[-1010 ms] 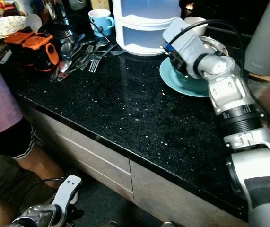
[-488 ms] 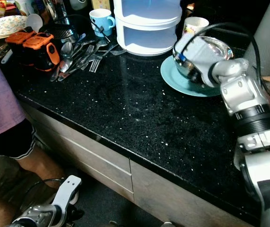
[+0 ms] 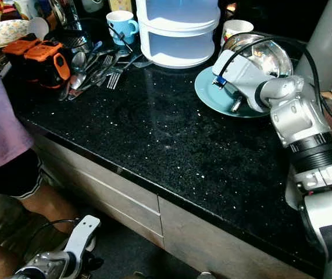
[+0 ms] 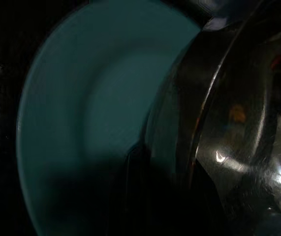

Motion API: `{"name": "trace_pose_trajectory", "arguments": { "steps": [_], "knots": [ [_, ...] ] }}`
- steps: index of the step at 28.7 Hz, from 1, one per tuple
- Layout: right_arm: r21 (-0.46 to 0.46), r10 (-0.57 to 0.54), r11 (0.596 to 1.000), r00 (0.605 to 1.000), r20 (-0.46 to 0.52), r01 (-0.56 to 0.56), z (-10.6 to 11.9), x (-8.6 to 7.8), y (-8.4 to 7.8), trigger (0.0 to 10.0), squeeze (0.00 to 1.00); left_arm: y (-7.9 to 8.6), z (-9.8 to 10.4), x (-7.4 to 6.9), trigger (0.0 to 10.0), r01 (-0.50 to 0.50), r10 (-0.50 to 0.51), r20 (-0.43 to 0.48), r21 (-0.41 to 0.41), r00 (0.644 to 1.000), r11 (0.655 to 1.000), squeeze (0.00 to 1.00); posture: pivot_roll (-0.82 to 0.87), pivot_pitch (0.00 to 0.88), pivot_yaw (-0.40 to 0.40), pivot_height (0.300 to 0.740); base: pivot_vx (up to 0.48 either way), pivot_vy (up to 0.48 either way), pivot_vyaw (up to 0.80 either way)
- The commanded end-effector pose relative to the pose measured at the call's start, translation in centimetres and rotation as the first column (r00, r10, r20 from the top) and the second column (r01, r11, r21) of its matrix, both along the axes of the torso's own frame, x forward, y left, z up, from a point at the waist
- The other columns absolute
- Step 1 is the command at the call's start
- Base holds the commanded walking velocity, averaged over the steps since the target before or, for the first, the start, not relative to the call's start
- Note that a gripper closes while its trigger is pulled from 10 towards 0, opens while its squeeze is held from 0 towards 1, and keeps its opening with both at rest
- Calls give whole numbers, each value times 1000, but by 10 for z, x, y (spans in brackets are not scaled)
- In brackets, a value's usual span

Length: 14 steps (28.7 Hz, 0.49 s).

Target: Kitchen organization

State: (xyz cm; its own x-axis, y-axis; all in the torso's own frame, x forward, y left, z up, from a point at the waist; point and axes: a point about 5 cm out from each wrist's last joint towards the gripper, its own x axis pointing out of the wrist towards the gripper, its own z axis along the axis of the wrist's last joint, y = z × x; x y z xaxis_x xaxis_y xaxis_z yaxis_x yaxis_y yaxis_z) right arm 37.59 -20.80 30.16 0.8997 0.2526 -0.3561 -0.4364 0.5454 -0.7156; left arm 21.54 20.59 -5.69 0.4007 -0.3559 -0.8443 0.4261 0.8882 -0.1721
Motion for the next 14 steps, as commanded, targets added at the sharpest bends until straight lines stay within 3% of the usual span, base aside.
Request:
{"name": "trace_pose_trajectory", "arguments": {
  "steps": [1, 4, 5, 6, 9, 10, 14],
  "knots": [
    [38, 38, 998, 998, 53, -40, 8, -2, 6, 0, 0, 2, -4, -8, 10000, 10, -9, -30, 12, 1000, 1000, 0, 7, 125, 8, 740, 0, 0, 0],
    [105, 52, 993, 995, 87, -62, 12, -2, 9, 0, 0, 2, -4, -8, 10000, 10, -10, -30, 12, 999, 1000, 0, 7, 125, 8, 740, 0, 0, 0],
    [249, 81, 961, 983, 163, -120, 24, -5, 15, 0, 0, 2, -4, -8, 10000, 9, -9, -30, 12, 1000, 1000, 0, 7, 125, 8, 740, 0, 0, 0],
    [249, 81, 961, 983, 163, -120, 24, -5, 15, 0, 0, 2, -4, -8, 10000, 9, -9, -30, 12, 1000, 1000, 0, 7, 125, 8, 740, 0, 0, 0],
    [437, 132, 863, 949, 288, -253, 41, -16, 20, 0, 0, 2, -4, -7, 10000, 10, -9, -30, 12, 1000, 1000, 0, 8, 125, 10, 740, 0, 0, 0],
    [437, 132, 863, 949, 288, -253, 41, -16, 20, 0, 0, 2, -4, -7, 10000, 10, -9, -30, 12, 1000, 1000, 0, 8, 125, 10, 740, 0, 0, 0],
    [507, 179, 787, 916, 359, -352, 47, -29, 21, 0, 0, 2, -4, -8, 10000, 11, -11, -31, 13, 999, 1000, 0, 4, 126, 14, 740, 0, 0, 0]
  ]
}}
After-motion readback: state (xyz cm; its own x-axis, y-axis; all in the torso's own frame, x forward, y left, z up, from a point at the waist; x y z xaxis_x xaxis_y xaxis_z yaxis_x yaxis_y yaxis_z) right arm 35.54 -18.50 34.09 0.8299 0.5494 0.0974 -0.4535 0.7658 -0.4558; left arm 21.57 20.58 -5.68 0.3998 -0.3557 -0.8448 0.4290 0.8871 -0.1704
